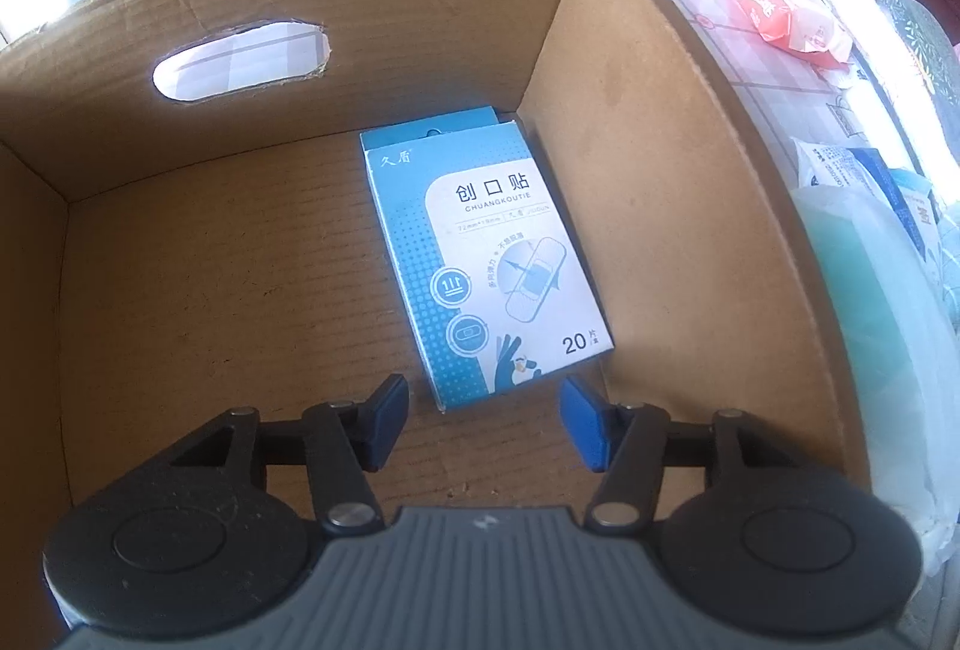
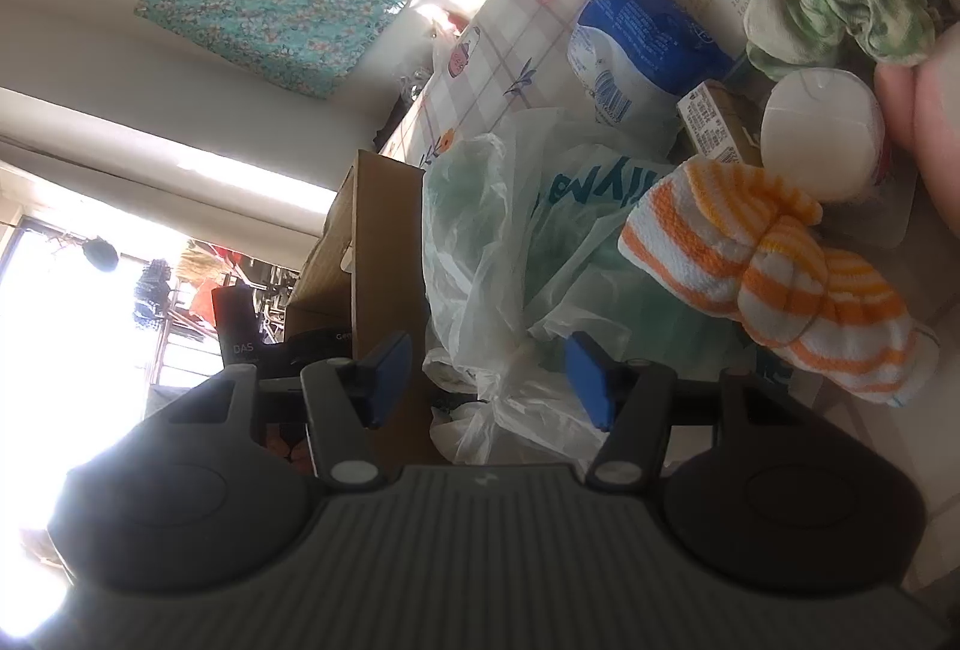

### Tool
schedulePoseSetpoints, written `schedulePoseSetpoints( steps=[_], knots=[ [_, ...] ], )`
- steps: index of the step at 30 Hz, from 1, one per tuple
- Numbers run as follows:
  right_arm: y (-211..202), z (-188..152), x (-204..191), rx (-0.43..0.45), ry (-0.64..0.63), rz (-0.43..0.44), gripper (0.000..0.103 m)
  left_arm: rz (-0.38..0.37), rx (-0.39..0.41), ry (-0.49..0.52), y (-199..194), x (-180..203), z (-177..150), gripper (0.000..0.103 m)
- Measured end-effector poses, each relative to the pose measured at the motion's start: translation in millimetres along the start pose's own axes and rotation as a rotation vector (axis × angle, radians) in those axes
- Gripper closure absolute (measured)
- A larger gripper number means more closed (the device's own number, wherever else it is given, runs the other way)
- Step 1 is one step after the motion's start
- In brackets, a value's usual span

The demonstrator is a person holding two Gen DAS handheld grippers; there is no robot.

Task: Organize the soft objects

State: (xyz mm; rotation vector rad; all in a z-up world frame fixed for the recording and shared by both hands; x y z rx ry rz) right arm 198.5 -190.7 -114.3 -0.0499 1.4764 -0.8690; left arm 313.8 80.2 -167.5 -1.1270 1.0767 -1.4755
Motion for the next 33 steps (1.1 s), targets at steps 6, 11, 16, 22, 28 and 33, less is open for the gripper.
schedulePoseSetpoints(
  steps=[6,11,16,22,28,33],
  knots=[
    [-11,1,4,0.039,-0.013,-0.013,0.045,-0.005,0.054,-0.073,-30,-13,-7,0.029],
    [-31,5,13,0.104,-0.031,-0.035,0.044,-0.023,0.180,-0.149,-84,-17,-10,0.026],
    [-76,19,23,0.236,-0.083,-0.087,0.043,-0.070,0.326,-0.094,-149,16,-11,0.015],
    [-154,52,47,0.456,-0.134,-0.205,0.042,-0.158,0.368,0.097,-176,119,-6,0.011],
    [-190,106,79,0.467,-0.125,-0.261,0.042,-0.242,0.257,0.272,-130,245,0,0.011],
    [-187,145,92,0.408,-0.154,-0.312,0.047,-0.273,0.143,0.361,-77,323,9,0.024]
  ],
)
Point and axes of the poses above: each gripper's, at about its wrist camera, not at the fingertips, and y roughly the way its jaws point, x to its right, z to its top, the point moved 10 cm from there along y, roughly the way its jaws point, and after that the axes turned 8 degrees about -x, right-handed, at the moved point
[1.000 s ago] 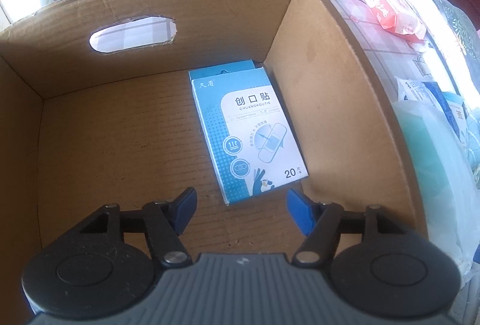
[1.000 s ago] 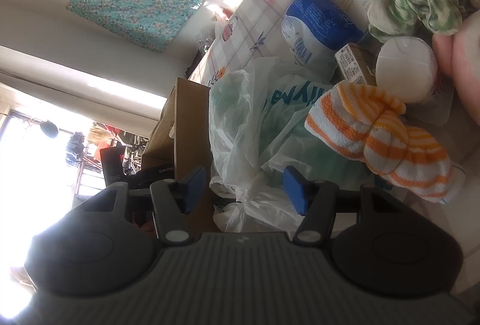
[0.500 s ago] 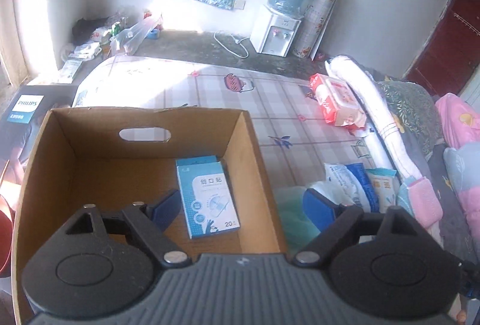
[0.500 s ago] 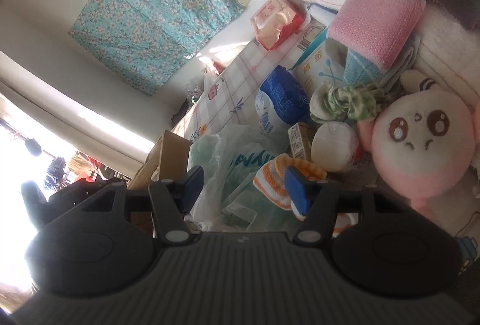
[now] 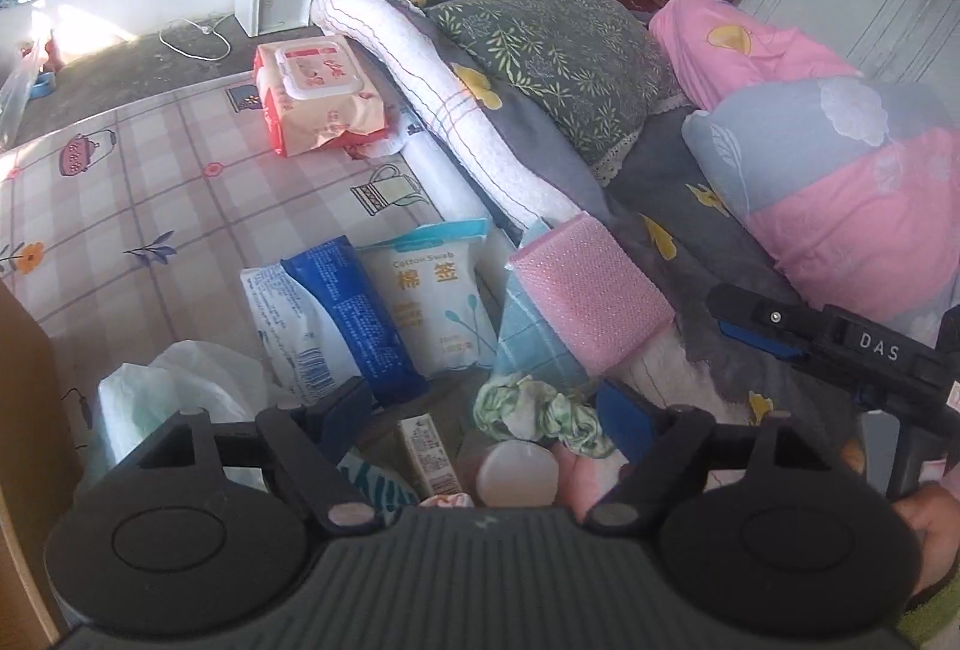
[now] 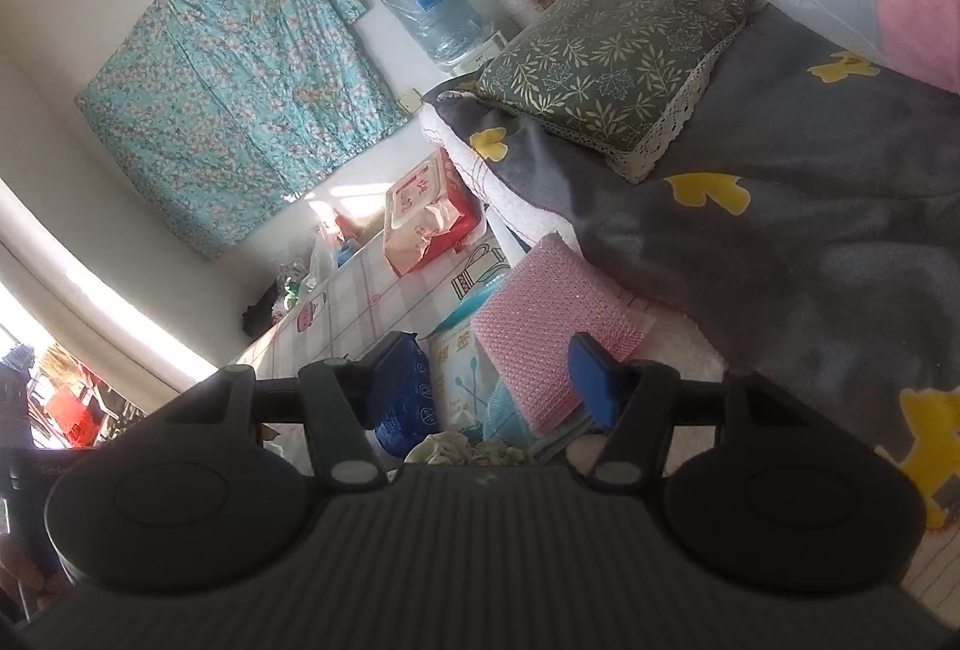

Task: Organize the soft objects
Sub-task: 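Grasp the pink mesh pad with the right gripper and lift it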

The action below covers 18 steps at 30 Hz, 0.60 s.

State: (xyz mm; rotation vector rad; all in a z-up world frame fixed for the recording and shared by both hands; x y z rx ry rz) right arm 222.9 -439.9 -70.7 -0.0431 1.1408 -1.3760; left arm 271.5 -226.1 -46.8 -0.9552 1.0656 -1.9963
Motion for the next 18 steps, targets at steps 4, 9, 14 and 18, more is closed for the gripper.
schedulePoseSetpoints(
  steps=[4,9,14,18],
  knots=[
    [28,17,12,-0.061,0.004,-0.005,0.056,-0.079,-0.117,-0.064,54,21,10,0.038],
    [60,23,28,-0.130,0.042,-0.001,0.066,-0.147,-0.198,-0.141,100,31,18,0.046],
    [72,31,38,-0.139,0.046,0.000,0.068,-0.165,-0.221,-0.190,121,29,28,0.046],
    [81,34,47,-0.163,0.070,0.006,0.068,-0.201,-0.214,-0.209,129,30,39,0.046]
  ],
)
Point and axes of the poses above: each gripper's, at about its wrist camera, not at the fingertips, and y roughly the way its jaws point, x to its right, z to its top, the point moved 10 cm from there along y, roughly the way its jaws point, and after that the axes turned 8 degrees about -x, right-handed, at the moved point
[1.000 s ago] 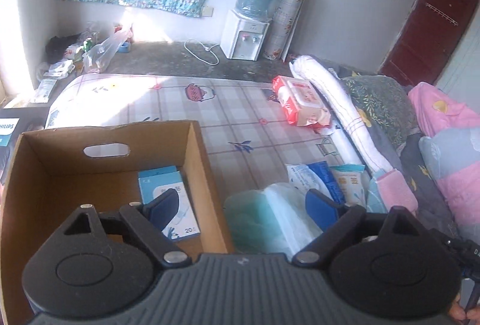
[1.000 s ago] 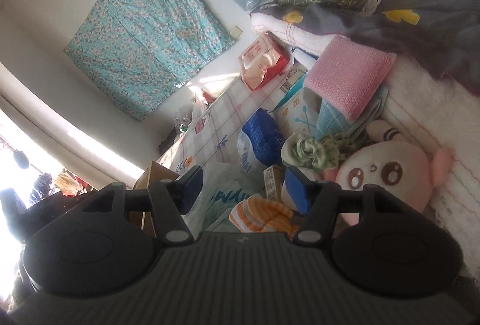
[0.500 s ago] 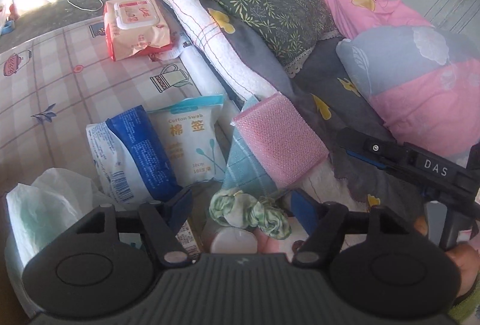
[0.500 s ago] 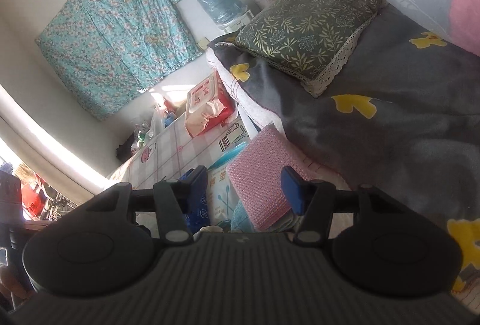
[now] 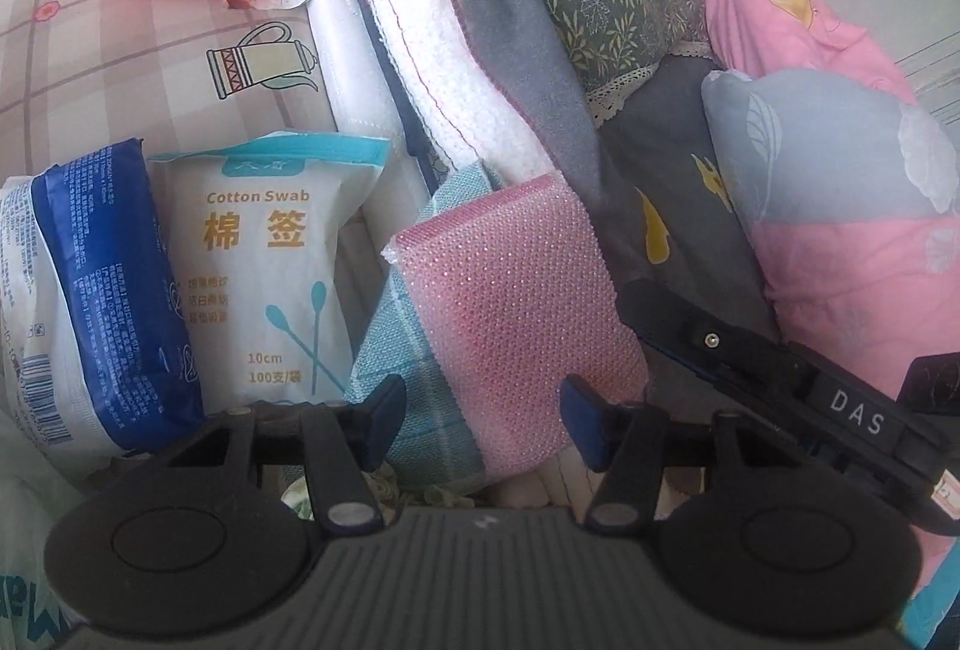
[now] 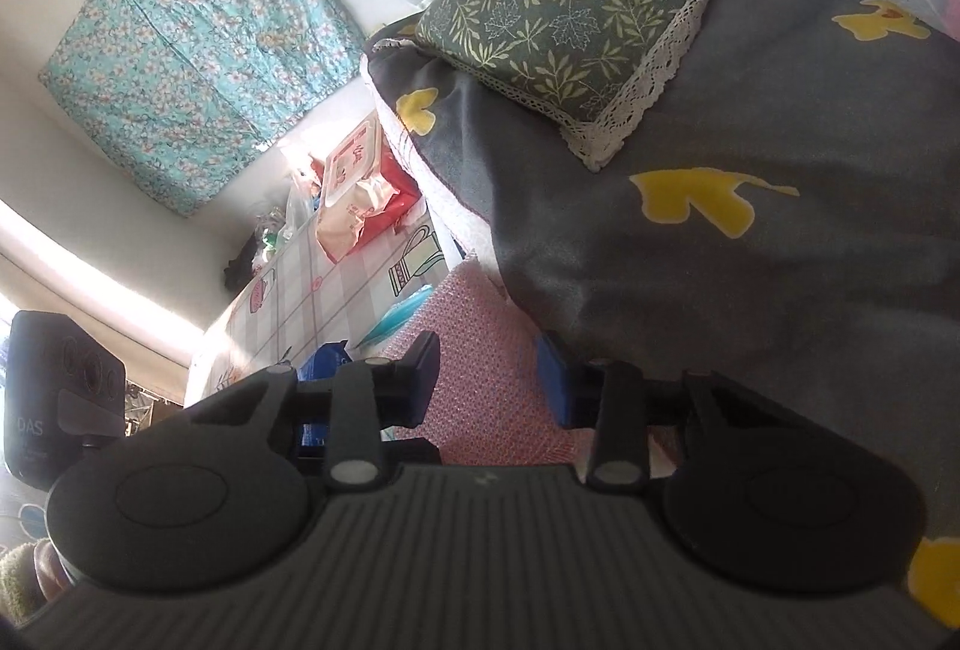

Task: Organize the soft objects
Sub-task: 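Grasp the pink mesh pad with the right gripper and lift it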

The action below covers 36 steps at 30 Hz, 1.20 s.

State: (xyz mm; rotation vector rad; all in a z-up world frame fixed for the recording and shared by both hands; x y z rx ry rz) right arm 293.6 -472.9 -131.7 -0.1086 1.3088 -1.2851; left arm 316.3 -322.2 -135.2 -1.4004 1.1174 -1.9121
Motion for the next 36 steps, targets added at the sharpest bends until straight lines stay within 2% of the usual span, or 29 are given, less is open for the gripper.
schedulePoseSetpoints(
  steps=[7,13,19,28,36],
  knots=[
    [14,-4,10,-0.036,0.046,0.034,0.068,-0.004,0.011,0.000,9,5,11,0.045],
    [4,-9,5,-0.018,0.056,0.039,0.075,0.005,0.042,0.012,-4,14,9,0.046],
    [-29,-22,-20,0.023,0.039,0.088,0.075,-0.003,0.090,0.042,-39,24,-7,0.046],
    [-73,-53,-73,0.054,0.005,0.193,0.074,-0.012,0.181,0.075,-111,31,-49,0.046],
    [-87,-93,-150,0.004,-0.067,0.299,0.073,-0.013,0.279,0.035,-187,-2,-97,0.047]
  ],
)
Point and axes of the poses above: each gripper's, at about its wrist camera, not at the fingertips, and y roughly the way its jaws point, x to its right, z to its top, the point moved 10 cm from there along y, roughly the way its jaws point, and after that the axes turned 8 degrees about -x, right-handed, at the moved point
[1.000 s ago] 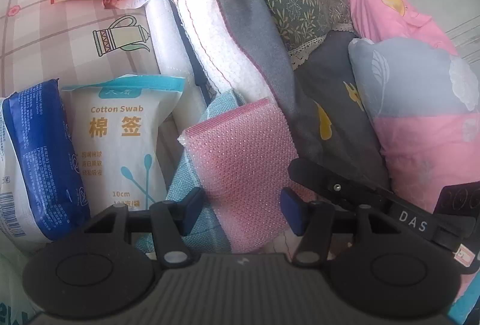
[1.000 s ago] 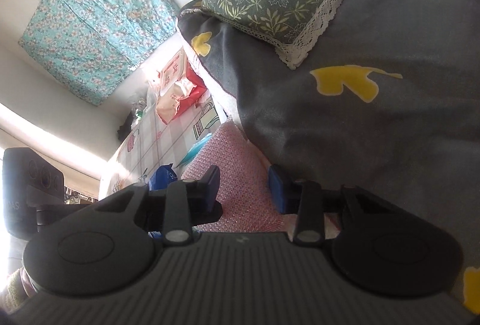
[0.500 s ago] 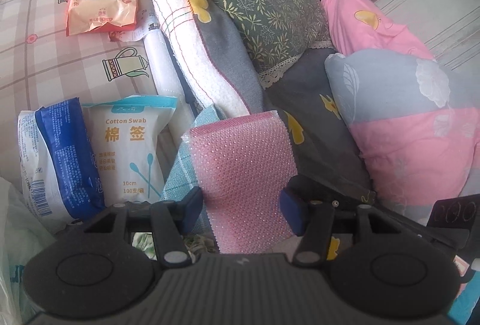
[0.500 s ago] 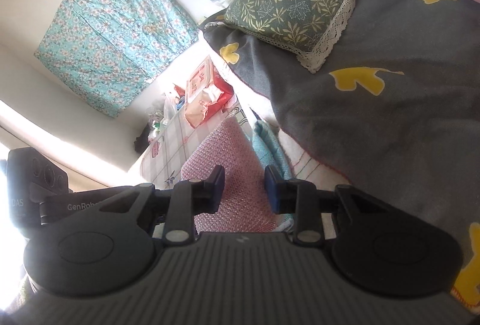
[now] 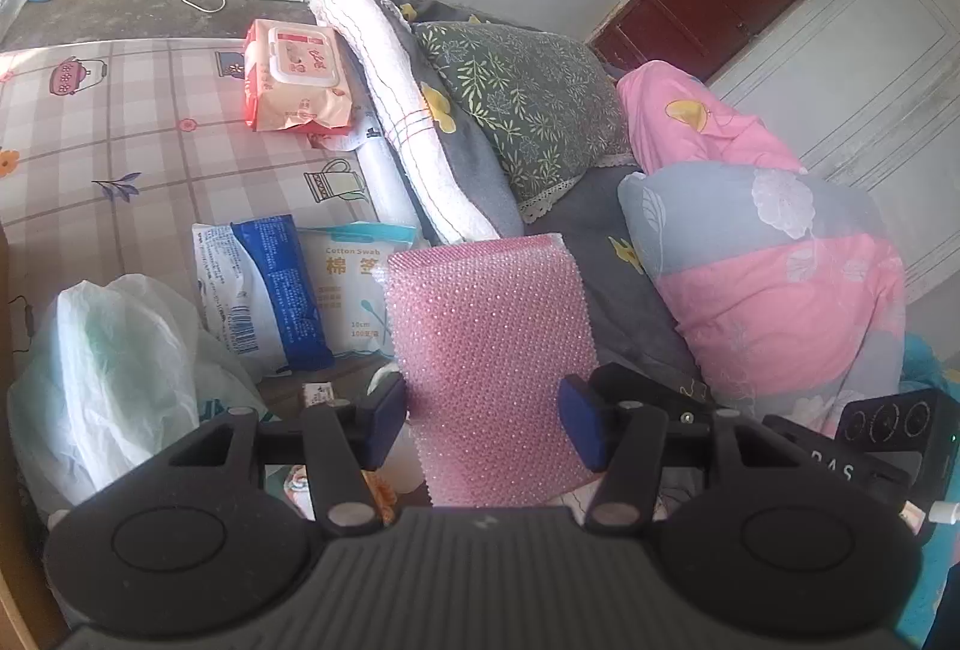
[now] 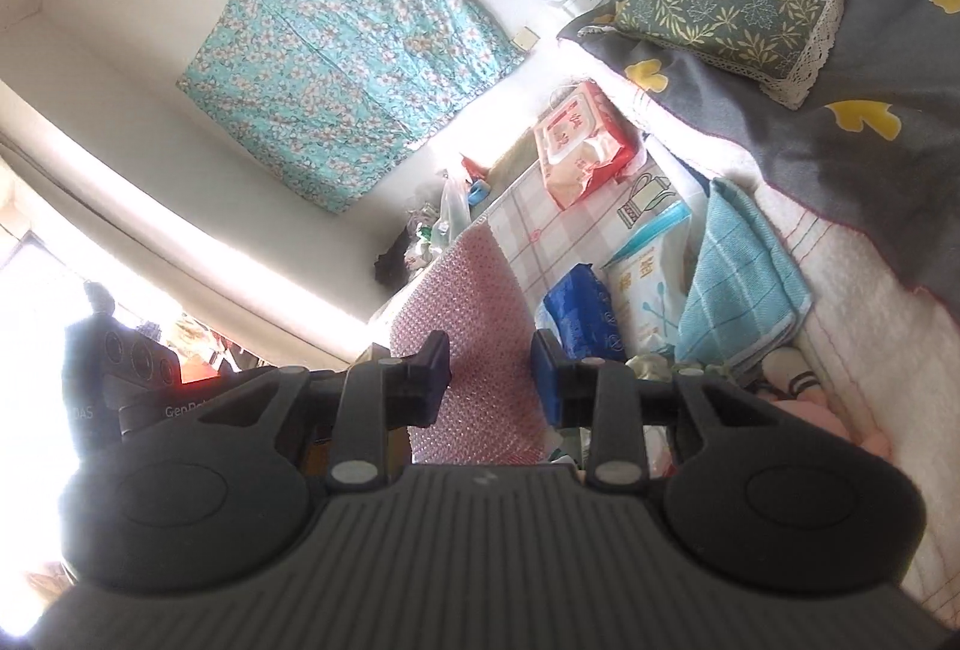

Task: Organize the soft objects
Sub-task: 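Grasp the pink mesh pad with the right gripper and lift it, then lower the pink pad into the cardboard box beside the bandage box, release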

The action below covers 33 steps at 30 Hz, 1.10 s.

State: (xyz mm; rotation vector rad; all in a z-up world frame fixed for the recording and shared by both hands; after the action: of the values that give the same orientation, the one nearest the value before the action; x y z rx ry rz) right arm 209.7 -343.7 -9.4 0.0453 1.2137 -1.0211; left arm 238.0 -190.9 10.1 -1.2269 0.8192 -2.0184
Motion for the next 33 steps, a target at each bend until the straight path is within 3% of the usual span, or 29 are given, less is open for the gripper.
schedulePoseSetpoints(
  steps=[6,12,17,21,27,31,33],
  knots=[
    [49,-34,-73,-0.131,-0.064,0.093,0.072,0.051,0.099,-0.117,-74,-64,-23,0.047],
    [140,-83,-154,-0.339,-0.127,0.160,0.072,0.157,0.189,-0.268,-136,-152,-47,0.047],
    [218,-125,-204,-0.497,-0.167,0.152,0.072,0.230,0.219,-0.416,-167,-240,-58,0.047],
    [269,-152,-230,-0.564,-0.234,0.099,0.072,0.238,0.205,-0.519,-172,-296,-59,0.048],
    [331,-156,-236,-0.558,-0.326,0.008,0.072,0.242,0.200,-0.574,-158,-362,-45,0.048],
    [362,-155,-223,-0.543,-0.421,-0.088,0.072,0.310,0.152,-0.603,-125,-404,-37,0.049],
    [360,-156,-222,-0.543,-0.433,-0.080,0.072,0.346,0.102,-0.637,-109,-421,-43,0.049]
  ],
)
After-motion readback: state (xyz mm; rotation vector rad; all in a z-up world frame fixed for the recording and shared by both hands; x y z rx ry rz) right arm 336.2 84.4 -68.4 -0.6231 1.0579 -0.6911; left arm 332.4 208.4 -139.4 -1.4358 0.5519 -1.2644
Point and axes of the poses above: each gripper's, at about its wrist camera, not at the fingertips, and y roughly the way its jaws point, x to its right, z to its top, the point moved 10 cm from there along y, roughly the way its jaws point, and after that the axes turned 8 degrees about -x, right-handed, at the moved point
